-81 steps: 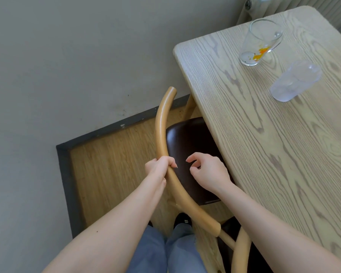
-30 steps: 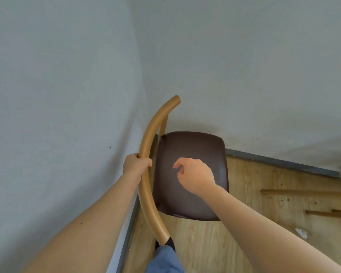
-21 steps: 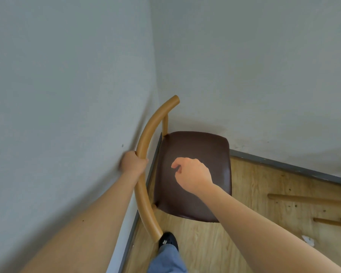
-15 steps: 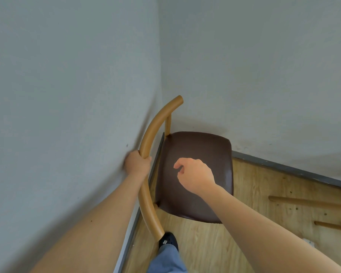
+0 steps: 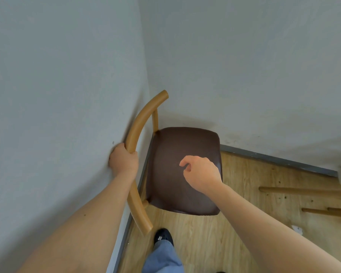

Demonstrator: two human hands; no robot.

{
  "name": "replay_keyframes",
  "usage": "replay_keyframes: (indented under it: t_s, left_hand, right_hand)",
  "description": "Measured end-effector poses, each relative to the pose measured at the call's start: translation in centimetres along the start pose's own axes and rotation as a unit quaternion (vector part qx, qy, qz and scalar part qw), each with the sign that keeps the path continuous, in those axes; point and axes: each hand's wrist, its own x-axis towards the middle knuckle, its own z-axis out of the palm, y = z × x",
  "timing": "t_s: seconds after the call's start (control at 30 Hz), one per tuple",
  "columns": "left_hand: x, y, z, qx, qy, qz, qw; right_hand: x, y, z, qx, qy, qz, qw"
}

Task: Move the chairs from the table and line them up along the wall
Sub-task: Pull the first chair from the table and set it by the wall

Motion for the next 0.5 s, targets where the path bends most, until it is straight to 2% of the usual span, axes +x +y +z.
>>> replay_keyframes:
  t_s: [0.1, 0.17, 0.33, 0.5]
  left_hand:
    - [-0.3, 0.3, -0.8, 0.029, 0.055, 0.123, 0.990]
    - [-0.2, 1.4, -1.4, 0.025, 0.059, 0.191, 0.979]
    - [-3.6, 5.8, -1.5, -0.004, -0.047, 0.317, 0.947]
    - [-10.1, 8.7, -0.7, 0.062, -0.101, 0.443, 0.889]
  right_hand:
    - [-0.4, 0.3, 0.2, 0.006, 0.004, 0.006, 1.000]
    - [-0.7, 0.5, 0.2, 0.009, 0.010, 0.010, 1.000]
    - [-2.9, 2.1, 0.2, 0.029, 0.038, 0.028, 0.998]
    - [-6.7, 5.0, -0.8, 0.040, 0.118, 0.062, 0.990]
